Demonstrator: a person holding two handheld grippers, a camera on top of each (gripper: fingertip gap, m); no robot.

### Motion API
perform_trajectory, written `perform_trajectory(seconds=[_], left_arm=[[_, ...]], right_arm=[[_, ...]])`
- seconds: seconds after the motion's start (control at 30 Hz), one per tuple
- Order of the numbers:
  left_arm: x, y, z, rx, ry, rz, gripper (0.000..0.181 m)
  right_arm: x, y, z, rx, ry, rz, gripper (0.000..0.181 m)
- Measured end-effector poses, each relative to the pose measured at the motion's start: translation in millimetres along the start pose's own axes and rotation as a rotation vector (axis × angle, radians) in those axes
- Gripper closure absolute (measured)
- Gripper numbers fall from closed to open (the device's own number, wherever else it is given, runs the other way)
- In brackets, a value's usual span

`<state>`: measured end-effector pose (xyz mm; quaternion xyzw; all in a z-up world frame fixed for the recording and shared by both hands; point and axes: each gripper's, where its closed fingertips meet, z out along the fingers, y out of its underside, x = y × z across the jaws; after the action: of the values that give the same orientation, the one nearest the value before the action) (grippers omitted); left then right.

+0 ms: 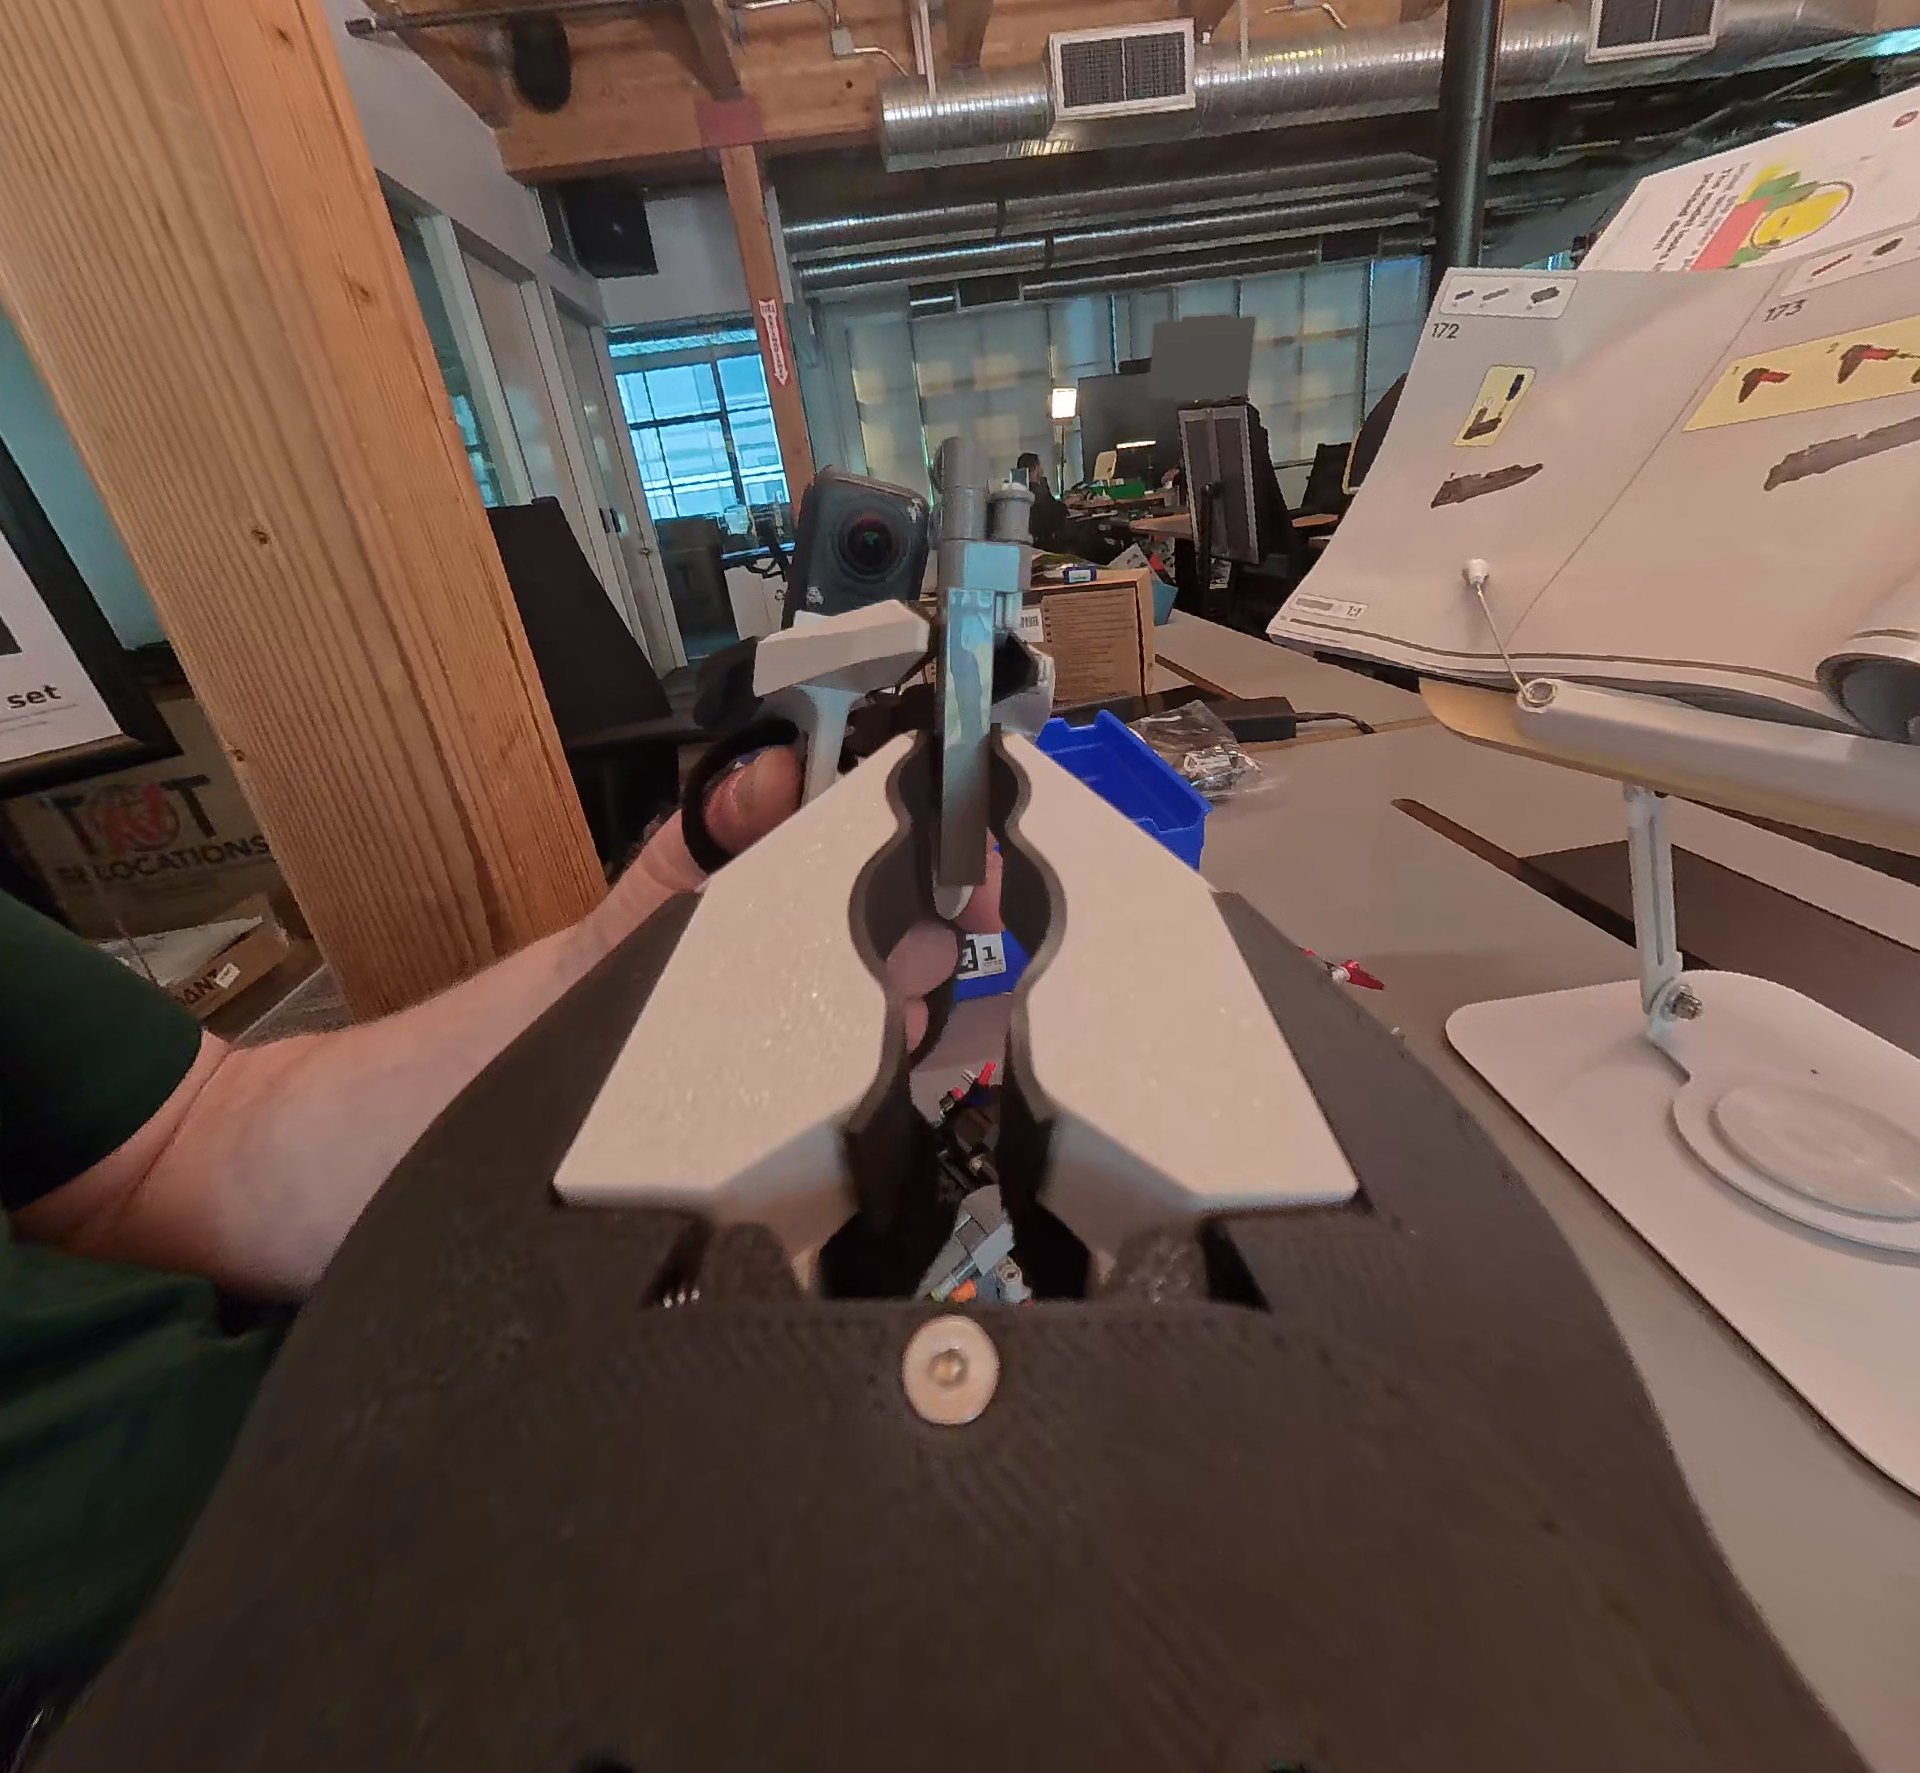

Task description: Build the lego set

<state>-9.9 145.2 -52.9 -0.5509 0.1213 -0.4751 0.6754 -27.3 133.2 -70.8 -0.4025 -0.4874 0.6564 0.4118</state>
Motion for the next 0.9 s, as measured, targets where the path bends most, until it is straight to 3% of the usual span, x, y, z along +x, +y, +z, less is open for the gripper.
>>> perform_trajectory(seconds=[0.47,0.9], left_arm=[[-8.5,-10.1,-7.2,0.080,-0.043,0.002,0.172],[-11.4,-5.7,3.5,0.118,-0.043,-0.039,0.172]], right_arm=[[7.7,-5.0,-4.3,0.059,-0.010,0.093,0.170],[11.3,-6.3,-8.4,0.117,-0.080,0.242,0.172]])
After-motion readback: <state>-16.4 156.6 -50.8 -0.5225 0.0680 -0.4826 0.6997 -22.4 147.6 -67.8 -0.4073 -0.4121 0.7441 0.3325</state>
